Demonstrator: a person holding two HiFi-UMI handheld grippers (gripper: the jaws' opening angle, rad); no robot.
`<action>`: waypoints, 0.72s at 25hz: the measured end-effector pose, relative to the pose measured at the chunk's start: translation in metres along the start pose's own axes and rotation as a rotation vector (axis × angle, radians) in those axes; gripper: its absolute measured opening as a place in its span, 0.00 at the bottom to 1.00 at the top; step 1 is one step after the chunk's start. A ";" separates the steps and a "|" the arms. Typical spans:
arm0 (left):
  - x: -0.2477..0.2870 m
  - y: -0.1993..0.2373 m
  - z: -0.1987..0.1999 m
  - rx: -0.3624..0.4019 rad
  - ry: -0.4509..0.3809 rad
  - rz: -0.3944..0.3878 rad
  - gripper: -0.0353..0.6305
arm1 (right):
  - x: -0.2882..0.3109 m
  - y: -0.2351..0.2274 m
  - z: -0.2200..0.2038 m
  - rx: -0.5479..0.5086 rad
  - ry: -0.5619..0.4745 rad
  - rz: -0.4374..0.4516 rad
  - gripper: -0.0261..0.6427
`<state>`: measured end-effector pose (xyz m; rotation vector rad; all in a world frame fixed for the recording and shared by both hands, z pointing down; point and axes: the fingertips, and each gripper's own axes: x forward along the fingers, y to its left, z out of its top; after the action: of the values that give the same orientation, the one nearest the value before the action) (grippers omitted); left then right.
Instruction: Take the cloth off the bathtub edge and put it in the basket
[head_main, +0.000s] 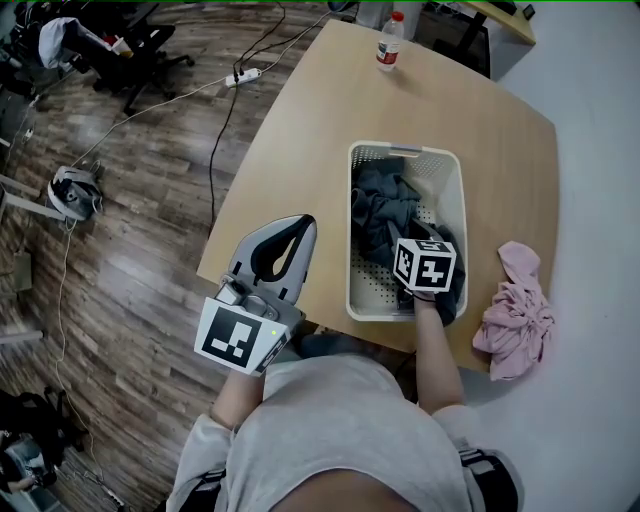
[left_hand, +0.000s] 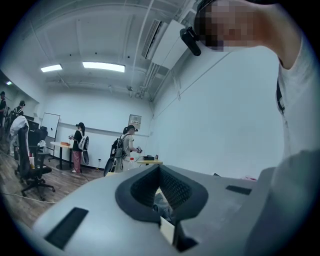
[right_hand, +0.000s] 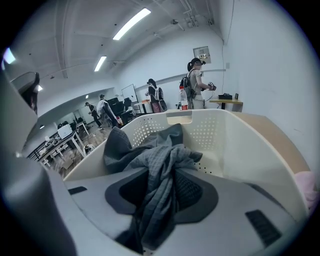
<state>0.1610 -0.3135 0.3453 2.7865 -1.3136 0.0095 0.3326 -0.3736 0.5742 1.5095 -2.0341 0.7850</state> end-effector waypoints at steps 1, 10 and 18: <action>-0.001 0.000 0.000 0.000 0.000 0.000 0.05 | 0.000 0.001 0.000 -0.009 0.000 0.000 0.27; -0.013 -0.001 0.003 0.003 -0.003 -0.025 0.05 | -0.023 0.007 0.012 -0.070 -0.087 -0.045 0.37; -0.025 -0.012 0.006 0.004 -0.019 -0.099 0.05 | -0.075 0.020 0.049 -0.043 -0.245 -0.032 0.22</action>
<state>0.1541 -0.2875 0.3375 2.8583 -1.1799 -0.0186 0.3314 -0.3522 0.4849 1.6787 -2.1788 0.5630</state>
